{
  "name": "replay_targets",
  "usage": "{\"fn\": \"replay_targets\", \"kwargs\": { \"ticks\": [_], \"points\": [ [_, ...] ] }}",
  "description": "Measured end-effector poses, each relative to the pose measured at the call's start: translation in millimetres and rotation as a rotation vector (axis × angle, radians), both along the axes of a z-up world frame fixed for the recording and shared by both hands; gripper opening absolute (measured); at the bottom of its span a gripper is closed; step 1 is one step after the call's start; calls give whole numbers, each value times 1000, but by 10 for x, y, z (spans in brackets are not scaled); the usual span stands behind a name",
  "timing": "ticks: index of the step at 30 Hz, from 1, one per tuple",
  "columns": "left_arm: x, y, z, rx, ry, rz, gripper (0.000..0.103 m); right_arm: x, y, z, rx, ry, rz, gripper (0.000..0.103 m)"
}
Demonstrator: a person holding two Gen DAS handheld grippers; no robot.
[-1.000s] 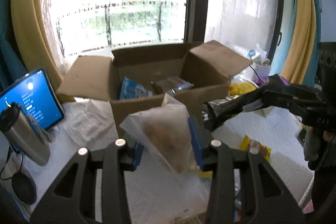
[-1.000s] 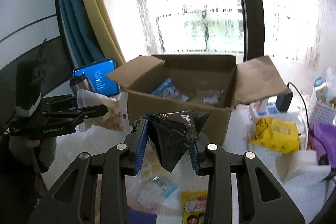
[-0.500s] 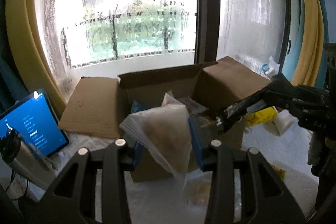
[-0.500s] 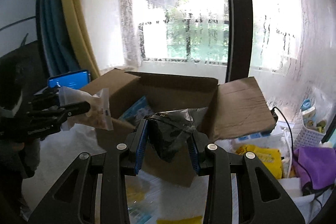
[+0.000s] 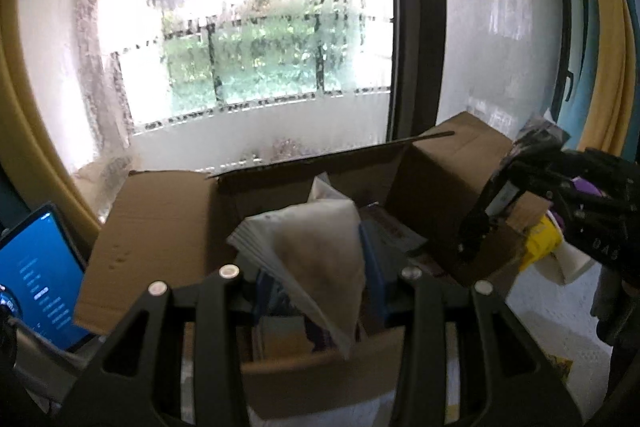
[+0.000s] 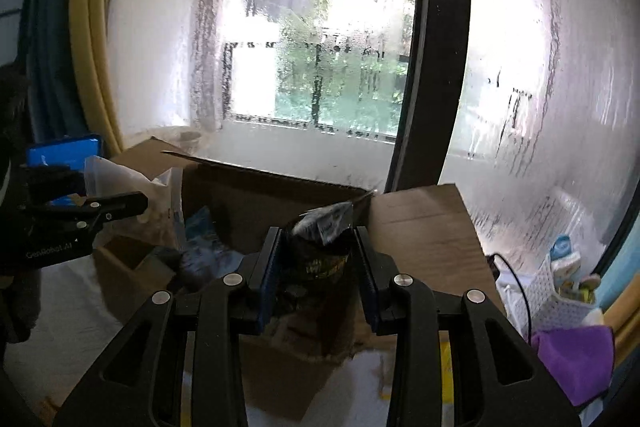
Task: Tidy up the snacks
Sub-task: 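Lower both bags into the box and open both grippers, then withdraw both tools from the box back toward the snack pile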
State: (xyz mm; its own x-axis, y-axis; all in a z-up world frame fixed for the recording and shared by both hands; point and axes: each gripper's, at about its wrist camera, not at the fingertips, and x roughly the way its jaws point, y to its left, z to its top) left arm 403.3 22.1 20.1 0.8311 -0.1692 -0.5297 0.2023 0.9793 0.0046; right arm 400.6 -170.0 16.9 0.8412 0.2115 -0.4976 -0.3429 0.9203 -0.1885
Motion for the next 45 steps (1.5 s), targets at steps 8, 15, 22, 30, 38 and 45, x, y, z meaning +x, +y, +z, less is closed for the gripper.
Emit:
{"fn": "replay_targets", "kwargs": {
  "ticks": [8, 15, 22, 30, 38, 45],
  "points": [
    [559, -127, -197, 13, 126, -25, 42, 422, 203, -112, -127, -29, -47, 37],
    [660, -224, -272, 6, 154, 10, 74, 547, 353, -166, -174, -13, -46, 73],
    [392, 1, -66, -73, 96, 52, 83, 385, 320, -67, -127, 1, -38, 73],
    [-24, 160, 97, -168, 51, 49, 84, 50, 237, 61, -46, 29, -1, 73],
    [-553, 106, 222, -158, 2, 38, 85, -425, 213, 203, -11, 41, 33, 73],
    [-1015, 89, 225, -139, -14, 17, 85, -813, 171, 262, 15, 51, 56, 73]
  ]
}}
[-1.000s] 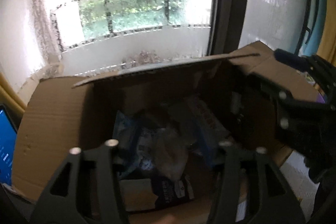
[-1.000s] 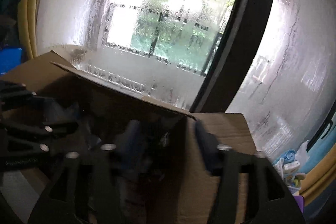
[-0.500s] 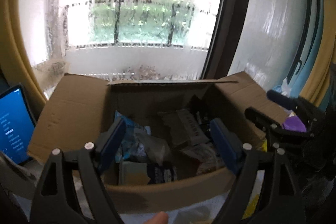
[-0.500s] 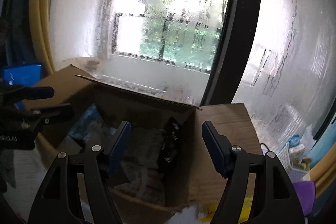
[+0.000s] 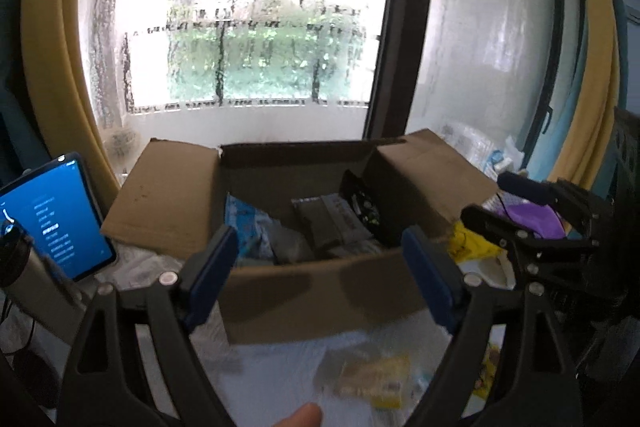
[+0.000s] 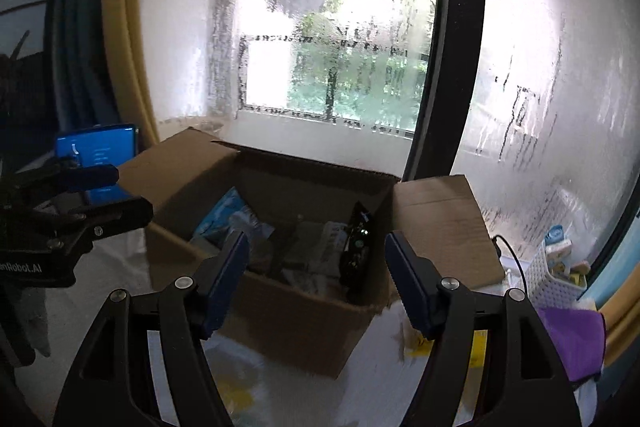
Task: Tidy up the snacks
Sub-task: 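Withdraw both tools from the box back toward the snack pile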
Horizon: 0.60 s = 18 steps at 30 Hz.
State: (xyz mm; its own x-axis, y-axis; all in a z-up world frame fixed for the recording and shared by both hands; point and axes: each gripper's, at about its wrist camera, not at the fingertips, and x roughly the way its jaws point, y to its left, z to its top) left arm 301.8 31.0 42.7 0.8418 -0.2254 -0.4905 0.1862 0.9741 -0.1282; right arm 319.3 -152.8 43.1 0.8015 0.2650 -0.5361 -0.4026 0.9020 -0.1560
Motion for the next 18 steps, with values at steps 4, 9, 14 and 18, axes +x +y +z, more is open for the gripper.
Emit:
{"fn": "replay_targets", "kwargs": {
  "ticks": [4, 9, 14, 18],
  "points": [
    [-231, -29, -35, 5, 2, -8, 85, -215, -37, 6, 8, 6, 8, 73],
    [-448, -59, -199, 23, 37, -17, 85, -389, -96, -74, 24, 28, 20, 83],
    [-612, 4, -474, 14, 99, 14, 85, -481, -117, -330, 17, 91, 55, 86],
    [-711, 55, -698, 1, 144, 38, 85, -436, -78, -663, 7, 183, 108, 87]
  ]
}}
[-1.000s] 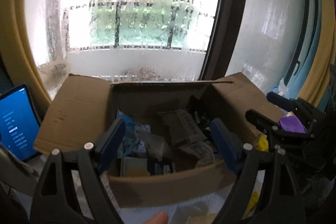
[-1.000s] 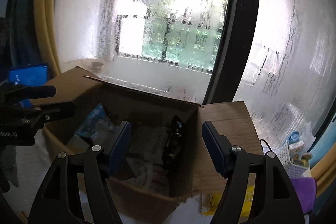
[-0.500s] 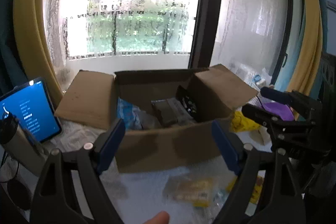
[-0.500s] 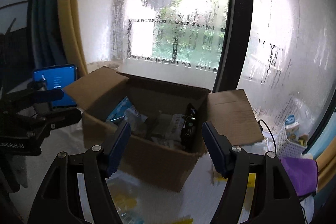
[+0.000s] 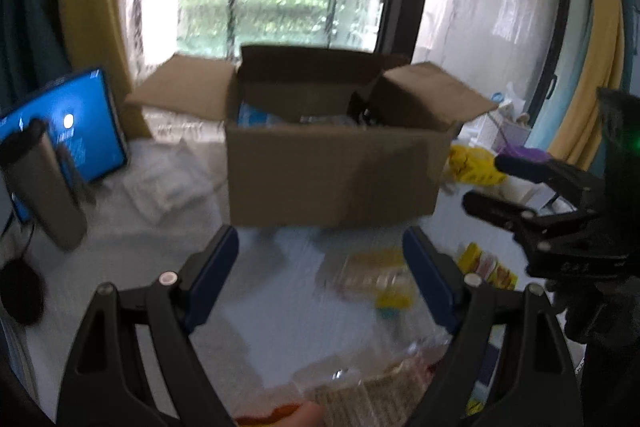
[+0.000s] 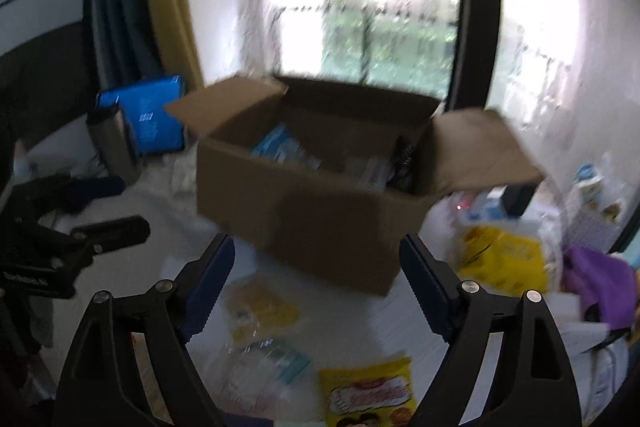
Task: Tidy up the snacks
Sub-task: 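Withdraw both tools from the box back toward the snack pile, then grasp the orange fries snack bag with the left gripper and lift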
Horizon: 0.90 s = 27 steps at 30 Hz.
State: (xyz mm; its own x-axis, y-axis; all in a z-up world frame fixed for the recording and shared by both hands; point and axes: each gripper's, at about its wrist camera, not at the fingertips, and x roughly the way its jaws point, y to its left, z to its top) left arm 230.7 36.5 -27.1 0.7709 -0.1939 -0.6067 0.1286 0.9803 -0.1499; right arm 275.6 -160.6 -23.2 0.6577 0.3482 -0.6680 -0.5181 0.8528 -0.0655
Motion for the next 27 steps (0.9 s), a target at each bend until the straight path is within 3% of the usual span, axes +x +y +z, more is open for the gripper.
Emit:
{"fn": "replay_targets", "kwargs": {
  "ticks": [4, 11, 20, 27],
  "points": [
    [-84, 93, -250, -19, 61, 39, 85, 80, 80, -341, -3, 112, 69, 87],
    [-244, 294, -533, -51, 134, 114, 85, 161, 313, -604, -41, 192, 180, 87],
    [-529, 435, -758, -103, 199, 175, 85, 280, 464, -933, -84, 308, 215, 87],
    [-660, 341, -926, -101, 257, 167, 85, 188, 519, -962, -132, 270, 209, 78]
  ]
}}
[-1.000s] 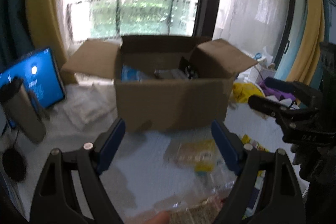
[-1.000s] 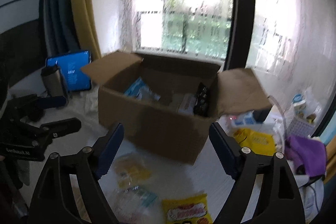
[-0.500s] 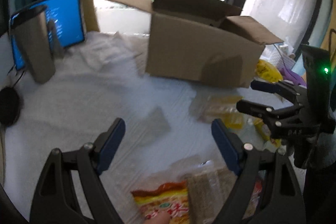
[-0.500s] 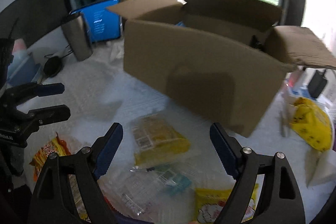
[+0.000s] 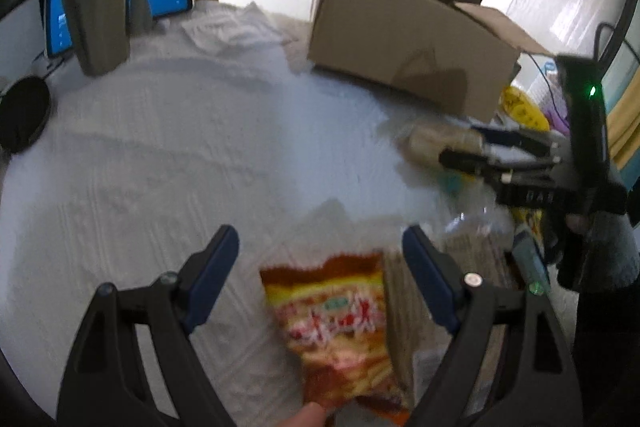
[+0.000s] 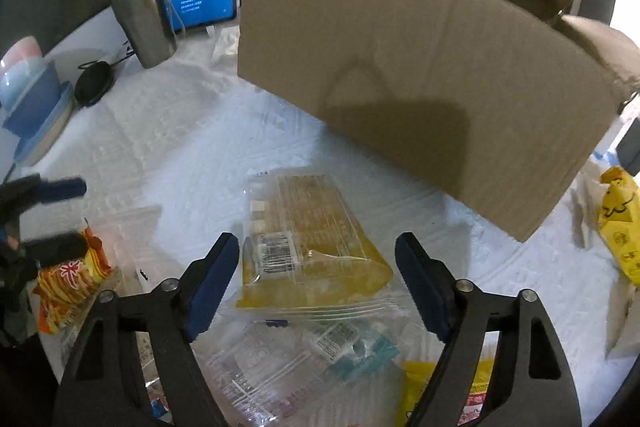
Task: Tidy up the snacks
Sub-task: 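Grasp the orange fries snack bag with the left gripper and lift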
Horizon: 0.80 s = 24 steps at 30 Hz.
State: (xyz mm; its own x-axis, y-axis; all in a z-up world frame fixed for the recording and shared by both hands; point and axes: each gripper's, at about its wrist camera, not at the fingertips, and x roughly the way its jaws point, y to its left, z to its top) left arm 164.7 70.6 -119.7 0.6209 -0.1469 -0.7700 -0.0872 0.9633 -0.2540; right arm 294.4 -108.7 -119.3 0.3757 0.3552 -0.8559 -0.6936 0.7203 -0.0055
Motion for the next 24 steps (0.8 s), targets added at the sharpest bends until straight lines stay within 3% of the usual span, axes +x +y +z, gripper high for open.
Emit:
{"fn": "replay_targets", "kwargs": {
  "ticks": [11, 18, 20, 22, 24],
  "points": [
    [-236, -61, -180, 8, 62, -19, 85, -202, -119, 197, 23, -42, 8, 72],
    [-310, -75, -178, 6, 56, -33, 84, -357, -192, 344, 38, -71, 4, 71],
    [-335, -79, -175, -2, 47, -47, 74, -399, -220, 360, 40, -74, 2, 71],
    [-356, -85, -158, -17, 37, -55, 55, -433, -238, 378, 43, -75, 0, 71],
    [-363, -115, -156, -5, 33, -55, 50, -451, -267, 394, 47, -74, -1, 70]
  ]
}}
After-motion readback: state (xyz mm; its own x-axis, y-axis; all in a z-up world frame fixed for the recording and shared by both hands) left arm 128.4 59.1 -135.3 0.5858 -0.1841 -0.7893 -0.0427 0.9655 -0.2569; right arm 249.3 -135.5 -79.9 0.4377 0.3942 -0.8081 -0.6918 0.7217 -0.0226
